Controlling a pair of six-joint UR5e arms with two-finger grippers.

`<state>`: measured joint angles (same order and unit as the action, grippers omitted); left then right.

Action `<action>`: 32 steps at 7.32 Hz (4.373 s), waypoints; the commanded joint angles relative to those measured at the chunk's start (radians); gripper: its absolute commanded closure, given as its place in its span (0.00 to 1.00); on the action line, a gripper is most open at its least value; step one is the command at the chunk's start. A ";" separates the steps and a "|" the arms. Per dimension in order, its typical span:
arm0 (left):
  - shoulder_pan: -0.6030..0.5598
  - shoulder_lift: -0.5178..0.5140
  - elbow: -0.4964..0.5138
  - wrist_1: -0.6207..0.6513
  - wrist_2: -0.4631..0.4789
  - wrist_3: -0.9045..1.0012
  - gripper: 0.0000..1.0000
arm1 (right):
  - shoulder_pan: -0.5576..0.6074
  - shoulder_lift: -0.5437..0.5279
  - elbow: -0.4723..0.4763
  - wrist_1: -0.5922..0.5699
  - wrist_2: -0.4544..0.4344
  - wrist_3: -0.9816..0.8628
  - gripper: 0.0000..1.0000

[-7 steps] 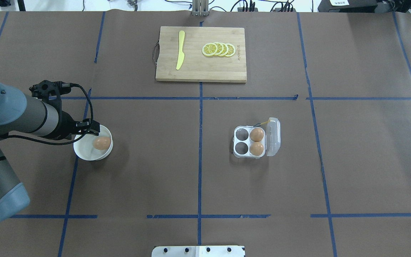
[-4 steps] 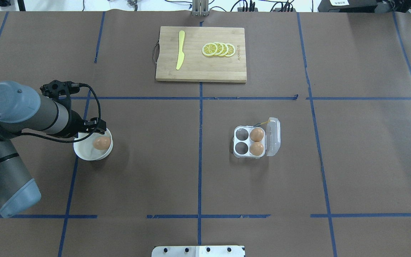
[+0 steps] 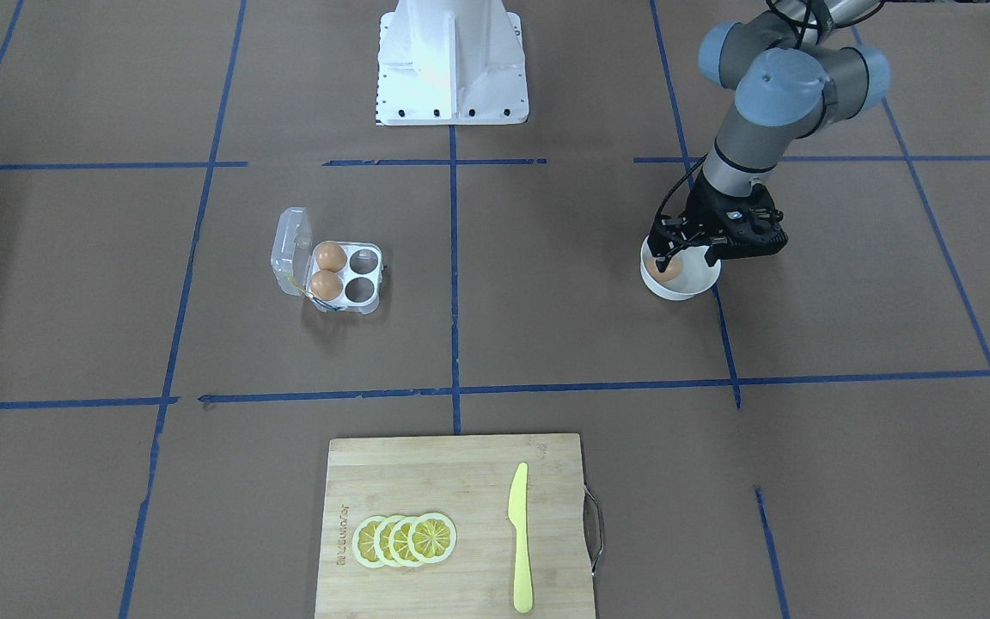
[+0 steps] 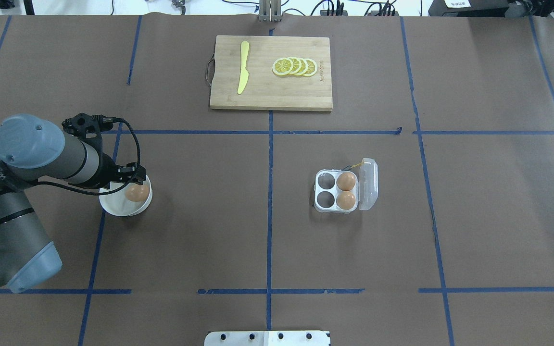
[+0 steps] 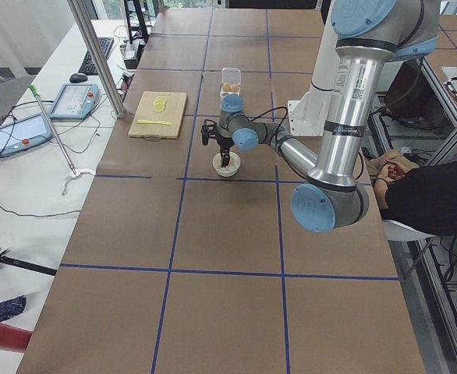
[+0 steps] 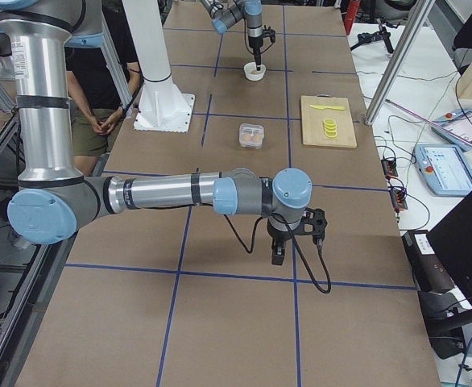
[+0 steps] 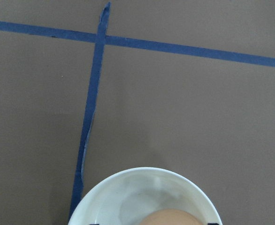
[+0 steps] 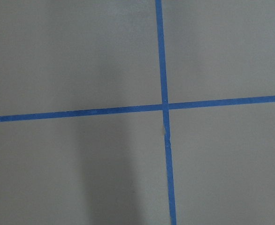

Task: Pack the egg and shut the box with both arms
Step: 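Lower the open left gripper into the bowl around the brown egg, then close the left gripper on the brown egg and lift it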

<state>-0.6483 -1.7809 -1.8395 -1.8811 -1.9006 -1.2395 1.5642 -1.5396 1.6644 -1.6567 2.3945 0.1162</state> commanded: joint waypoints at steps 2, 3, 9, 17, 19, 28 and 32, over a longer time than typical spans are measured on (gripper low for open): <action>0.018 0.000 0.003 -0.003 0.000 0.000 0.18 | 0.001 -0.001 0.002 0.000 0.000 0.000 0.00; 0.027 0.000 0.008 -0.003 0.000 0.000 0.18 | 0.001 -0.001 0.002 0.000 0.000 0.000 0.00; 0.044 0.000 0.048 -0.041 0.002 0.002 0.19 | 0.001 0.001 0.002 0.000 0.002 0.000 0.00; 0.050 -0.005 0.051 -0.041 0.002 0.006 0.33 | 0.001 -0.001 0.002 0.000 0.002 0.000 0.00; 0.052 -0.006 0.052 -0.041 0.002 0.008 0.30 | 0.001 -0.001 0.002 0.000 0.002 0.000 0.00; 0.044 -0.041 0.104 -0.039 0.038 0.020 0.38 | 0.001 -0.002 0.000 0.000 0.002 0.000 0.00; 0.032 -0.037 0.066 -0.038 0.038 0.017 0.78 | 0.001 -0.005 0.000 0.000 0.003 0.000 0.00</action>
<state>-0.6124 -1.8197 -1.7571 -1.9191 -1.8624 -1.2222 1.5647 -1.5440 1.6651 -1.6567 2.3974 0.1166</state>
